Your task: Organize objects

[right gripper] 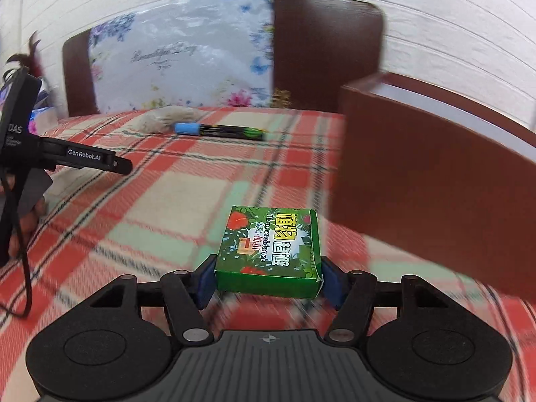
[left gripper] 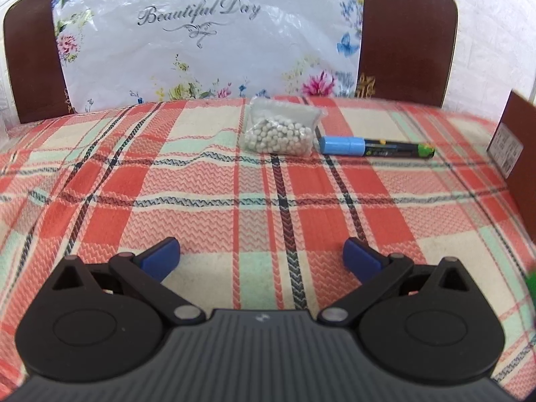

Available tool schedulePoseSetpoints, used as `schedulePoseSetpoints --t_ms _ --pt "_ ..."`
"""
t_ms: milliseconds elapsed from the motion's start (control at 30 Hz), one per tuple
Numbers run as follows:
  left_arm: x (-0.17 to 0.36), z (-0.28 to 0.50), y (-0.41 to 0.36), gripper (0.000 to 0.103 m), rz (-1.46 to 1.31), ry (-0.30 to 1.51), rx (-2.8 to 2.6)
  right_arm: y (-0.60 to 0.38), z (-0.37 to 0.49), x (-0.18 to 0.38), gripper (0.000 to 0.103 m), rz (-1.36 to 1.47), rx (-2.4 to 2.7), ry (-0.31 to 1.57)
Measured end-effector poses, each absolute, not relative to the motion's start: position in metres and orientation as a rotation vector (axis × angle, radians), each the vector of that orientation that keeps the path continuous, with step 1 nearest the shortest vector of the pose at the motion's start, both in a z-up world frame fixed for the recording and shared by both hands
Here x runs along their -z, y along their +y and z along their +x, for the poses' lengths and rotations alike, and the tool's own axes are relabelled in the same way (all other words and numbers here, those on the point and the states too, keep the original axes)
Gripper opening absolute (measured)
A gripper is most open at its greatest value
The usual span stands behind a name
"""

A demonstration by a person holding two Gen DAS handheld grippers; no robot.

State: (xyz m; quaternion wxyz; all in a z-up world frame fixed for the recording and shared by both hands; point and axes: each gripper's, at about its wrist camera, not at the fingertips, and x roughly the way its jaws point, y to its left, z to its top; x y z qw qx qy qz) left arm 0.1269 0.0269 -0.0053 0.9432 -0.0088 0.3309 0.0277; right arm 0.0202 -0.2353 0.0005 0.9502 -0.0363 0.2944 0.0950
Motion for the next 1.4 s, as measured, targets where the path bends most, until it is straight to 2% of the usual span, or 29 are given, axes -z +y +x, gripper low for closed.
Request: schedulePoseSetpoints --t_ms 67,167,267,400,467,533,600,633,667,700,967,1100,1300,1400 --pt "-0.004 0.134 0.017 0.103 -0.056 0.734 -0.036 -0.249 0.008 0.0 0.061 -0.035 -0.155 0.59" --pt "-0.025 0.135 -0.016 0.094 -0.156 0.77 0.128 -0.253 0.004 0.002 0.062 0.0 -0.141 0.582" --pt "-0.039 0.126 -0.068 0.094 -0.161 0.803 0.27 -0.247 0.003 0.005 0.068 -0.032 -0.144 0.582" --pt "-0.036 0.105 -0.124 0.091 -0.108 0.874 0.44 -0.251 0.004 0.006 0.069 -0.005 -0.161 0.581" --pt "-0.025 0.1 -0.14 0.081 -0.098 0.95 0.506 -0.252 0.005 0.007 0.069 0.003 -0.165 0.577" --pt "-0.018 0.091 -0.149 0.083 -0.066 0.951 0.519 -0.254 0.003 0.008 0.061 0.01 -0.167 0.566" --pt "-0.017 0.088 -0.153 0.081 -0.058 0.95 0.537 -0.258 0.002 0.008 0.06 0.028 -0.18 0.558" --pt "-0.017 0.088 -0.153 0.077 -0.07 0.952 0.543 -0.259 0.002 0.008 0.059 0.036 -0.19 0.552" --pt "-0.019 0.089 -0.151 0.06 -0.094 0.957 0.568 -0.259 0.001 0.008 0.059 0.041 -0.198 0.544" --pt "-0.022 0.091 -0.152 0.052 -0.125 0.967 0.593 -0.26 0.0 0.008 0.059 0.049 -0.207 0.535" --pt "-0.105 0.073 -0.186 0.052 0.071 0.693 0.666 -0.278 -0.021 -0.038 0.059 0.081 -0.131 0.232" --pt "-0.131 0.093 -0.208 0.052 0.122 0.609 0.675 -0.289 -0.008 -0.065 0.06 0.029 -0.082 0.118" --pt "-0.113 0.139 -0.24 0.054 0.128 0.664 0.608 -0.317 0.047 -0.066 0.059 0.061 -0.049 0.232" --pt "-0.104 0.153 -0.248 0.065 0.134 0.679 0.507 -0.325 0.081 -0.061 0.066 0.095 -0.016 0.343"
